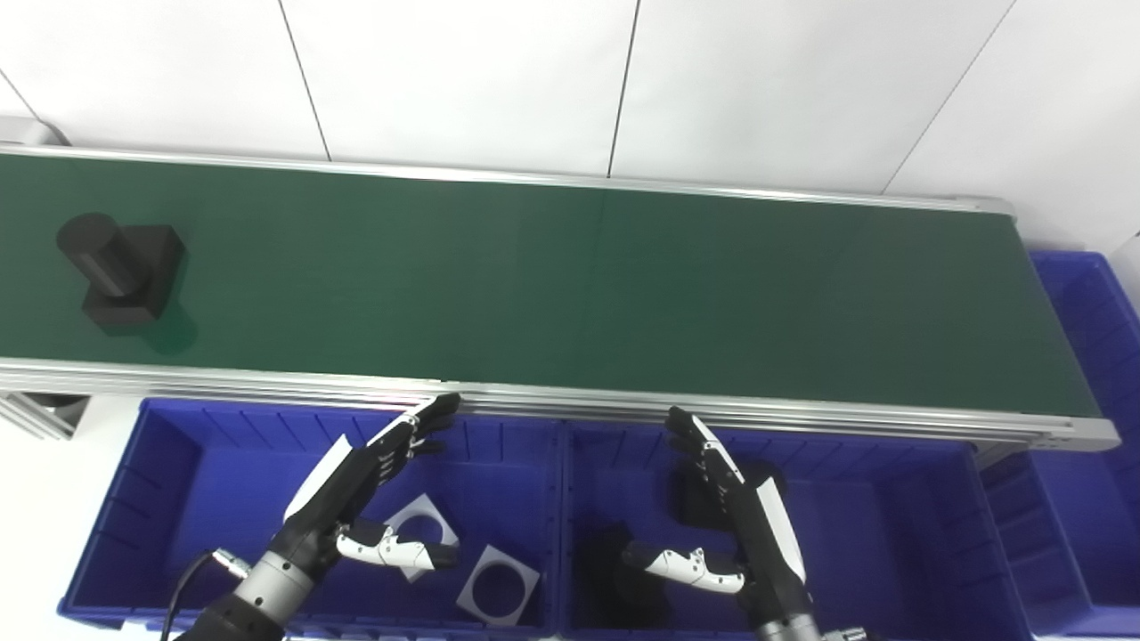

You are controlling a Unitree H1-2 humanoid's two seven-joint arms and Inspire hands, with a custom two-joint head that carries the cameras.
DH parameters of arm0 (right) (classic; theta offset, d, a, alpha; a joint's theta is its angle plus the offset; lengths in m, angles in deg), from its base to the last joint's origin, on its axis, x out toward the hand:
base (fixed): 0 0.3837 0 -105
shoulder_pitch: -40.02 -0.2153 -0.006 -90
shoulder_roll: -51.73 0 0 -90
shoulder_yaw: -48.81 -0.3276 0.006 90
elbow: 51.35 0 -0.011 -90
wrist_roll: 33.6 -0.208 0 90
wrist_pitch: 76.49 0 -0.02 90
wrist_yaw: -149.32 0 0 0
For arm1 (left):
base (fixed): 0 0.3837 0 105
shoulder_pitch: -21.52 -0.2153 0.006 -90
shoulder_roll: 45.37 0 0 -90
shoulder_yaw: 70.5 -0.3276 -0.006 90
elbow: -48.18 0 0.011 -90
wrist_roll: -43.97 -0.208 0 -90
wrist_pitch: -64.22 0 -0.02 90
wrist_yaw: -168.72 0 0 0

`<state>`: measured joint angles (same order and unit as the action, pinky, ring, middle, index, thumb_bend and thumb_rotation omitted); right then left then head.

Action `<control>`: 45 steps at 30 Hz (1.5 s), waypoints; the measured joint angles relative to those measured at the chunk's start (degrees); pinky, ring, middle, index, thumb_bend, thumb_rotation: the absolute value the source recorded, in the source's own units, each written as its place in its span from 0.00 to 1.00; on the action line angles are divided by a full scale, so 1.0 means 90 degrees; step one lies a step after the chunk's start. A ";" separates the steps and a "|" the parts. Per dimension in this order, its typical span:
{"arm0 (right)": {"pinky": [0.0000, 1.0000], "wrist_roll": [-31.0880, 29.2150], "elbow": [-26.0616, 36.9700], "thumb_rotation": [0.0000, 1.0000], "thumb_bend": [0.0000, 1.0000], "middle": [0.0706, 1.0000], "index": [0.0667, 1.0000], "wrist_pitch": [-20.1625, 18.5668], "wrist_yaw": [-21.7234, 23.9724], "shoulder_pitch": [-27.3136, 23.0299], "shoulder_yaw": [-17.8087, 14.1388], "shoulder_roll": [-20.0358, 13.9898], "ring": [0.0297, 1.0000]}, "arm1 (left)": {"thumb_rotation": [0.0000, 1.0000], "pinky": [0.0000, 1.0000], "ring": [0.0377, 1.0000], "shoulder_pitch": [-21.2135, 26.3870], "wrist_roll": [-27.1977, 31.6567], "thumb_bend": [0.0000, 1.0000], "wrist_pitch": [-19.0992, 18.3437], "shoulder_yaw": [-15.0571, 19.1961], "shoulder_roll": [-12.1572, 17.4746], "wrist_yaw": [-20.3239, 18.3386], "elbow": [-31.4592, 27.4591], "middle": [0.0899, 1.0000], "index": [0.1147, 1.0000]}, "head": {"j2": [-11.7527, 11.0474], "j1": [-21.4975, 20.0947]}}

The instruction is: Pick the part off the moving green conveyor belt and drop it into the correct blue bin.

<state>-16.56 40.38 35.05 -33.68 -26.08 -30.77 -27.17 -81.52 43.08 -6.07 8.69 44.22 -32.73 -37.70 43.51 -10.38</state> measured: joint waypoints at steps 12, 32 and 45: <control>0.81 -0.0102 -0.0048 0.38 0.84 0.90 0.93 0.0034 0.0012 0.0034 -0.0052 -0.0171 0.87 | 0.35 0.83 0.89 0.0019 -0.0101 1.00 0.0092 -0.0153 -0.0282 0.0032 0.0192 0.92 0.89 | -0.0674 0.1817; 0.81 -0.0228 0.0076 0.31 0.86 0.90 0.92 0.0033 0.0082 0.0047 -0.0086 -0.0249 0.87 | 0.31 0.87 0.92 0.0089 -0.0515 1.00 0.0358 -0.0349 -0.0507 0.0283 0.0612 0.94 0.92 | -0.1006 0.2042; 0.83 -0.0363 -0.0151 0.26 0.84 0.90 0.93 0.0142 0.0085 0.0026 -0.0124 -0.0302 0.88 | 0.32 0.84 0.90 0.0100 -0.0523 1.00 0.0433 -0.0387 -0.0588 0.0294 0.0833 0.92 0.90 | -0.1446 0.2383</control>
<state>-19.83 39.02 36.33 -32.91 -25.84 -31.89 -29.89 -80.62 38.38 -2.17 5.22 38.93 -30.09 -30.21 30.50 11.07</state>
